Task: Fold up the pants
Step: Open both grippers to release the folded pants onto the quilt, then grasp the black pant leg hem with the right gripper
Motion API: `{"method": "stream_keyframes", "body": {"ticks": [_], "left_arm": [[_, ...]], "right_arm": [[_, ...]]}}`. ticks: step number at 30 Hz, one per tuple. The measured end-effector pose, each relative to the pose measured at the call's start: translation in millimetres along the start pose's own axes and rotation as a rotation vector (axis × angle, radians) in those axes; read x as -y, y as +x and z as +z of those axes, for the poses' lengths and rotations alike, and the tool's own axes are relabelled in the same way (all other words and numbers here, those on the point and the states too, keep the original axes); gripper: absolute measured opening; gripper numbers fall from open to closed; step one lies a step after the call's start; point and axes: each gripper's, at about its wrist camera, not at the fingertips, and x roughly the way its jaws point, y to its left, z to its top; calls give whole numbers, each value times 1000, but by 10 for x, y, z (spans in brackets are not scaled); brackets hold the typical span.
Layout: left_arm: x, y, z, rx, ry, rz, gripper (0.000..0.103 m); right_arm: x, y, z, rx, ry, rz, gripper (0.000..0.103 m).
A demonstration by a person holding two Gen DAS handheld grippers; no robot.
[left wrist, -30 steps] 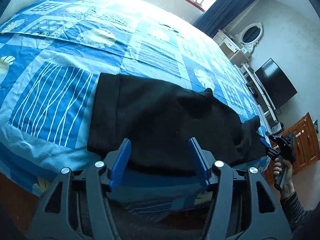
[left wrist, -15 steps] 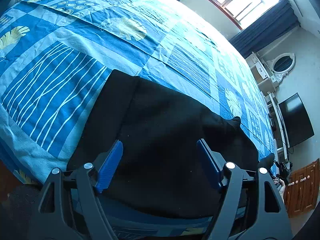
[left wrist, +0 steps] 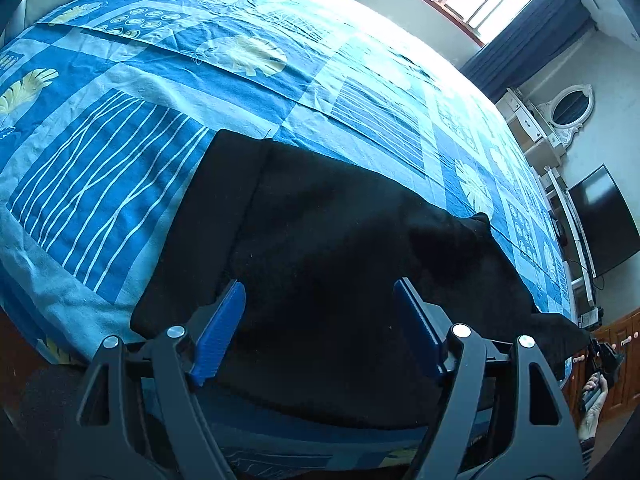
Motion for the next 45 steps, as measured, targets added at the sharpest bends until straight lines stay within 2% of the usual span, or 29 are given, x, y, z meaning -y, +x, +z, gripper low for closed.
{"method": "stream_keyframes", "body": {"ticks": [3, 7, 10, 13, 15, 17, 18, 21, 22, 23, 24, 28, 31, 32, 33, 35, 38, 41, 43, 44, 45], "left_arm": [[-33, 31, -19, -19, -23, -22, 76], [-19, 52, -28, -20, -17, -13, 76], [0, 49, -37, -20, -10, -19, 76], [28, 59, -46, -25, 4, -13, 76], [52, 61, -56, -28, 19, -11, 76], [58, 69, -59, -28, 22, -10, 76], [57, 75, -61, -27, 21, -9, 76], [61, 105, -68, -29, 18, 0, 77], [64, 114, -67, -30, 20, 5, 77], [67, 114, -69, -29, 22, 11, 77], [74, 112, -75, -28, 23, 16, 77], [82, 101, -103, -25, 14, 32, 77], [65, 100, -125, -25, -2, 40, 77], [63, 101, -128, -25, -4, 44, 77], [64, 103, -129, -25, -5, 48, 77], [77, 110, -131, -26, -3, 58, 77], [110, 142, -140, -34, 9, 74, 77], [148, 178, -163, -44, 26, 85, 77], [178, 177, -175, -42, 51, 98, 77], [185, 173, -180, -40, 60, 100, 77], [186, 168, -184, -39, 63, 99, 77]], "right_arm": [[421, -150, -98, -20, 61, -70, 6], [868, -42, -329, -59, 164, -113, 6], [922, 93, -378, -66, 152, -110, 6], [899, 26, -324, -81, 136, -131, 9], [780, -133, -259, -57, 62, -238, 17], [630, -242, -127, -1, -49, -313, 20], [547, -245, -50, 8, -104, -318, 24], [307, -31, 179, -45, -241, -249, 39], [208, 92, 247, -73, -298, -231, 41], [132, 241, 304, -114, -347, -225, 50], [78, 385, 357, -144, -385, -231, 54], [2, 811, 486, -219, -442, -261, 54], [58, 1044, 496, -320, -409, -215, 51], [58, 1104, 463, -347, -428, -246, 31], [47, 1126, 437, -355, -455, -268, 23], [-5, 1063, 446, -309, -488, -284, 16], [18, 944, 533, -204, -448, -290, 11], [163, 1096, 485, -227, -417, -342, 12], [225, 1066, 517, -204, -355, -328, 18], [259, 1016, 545, -193, -305, -320, 28], [275, 947, 558, -179, -274, -306, 30]]}}
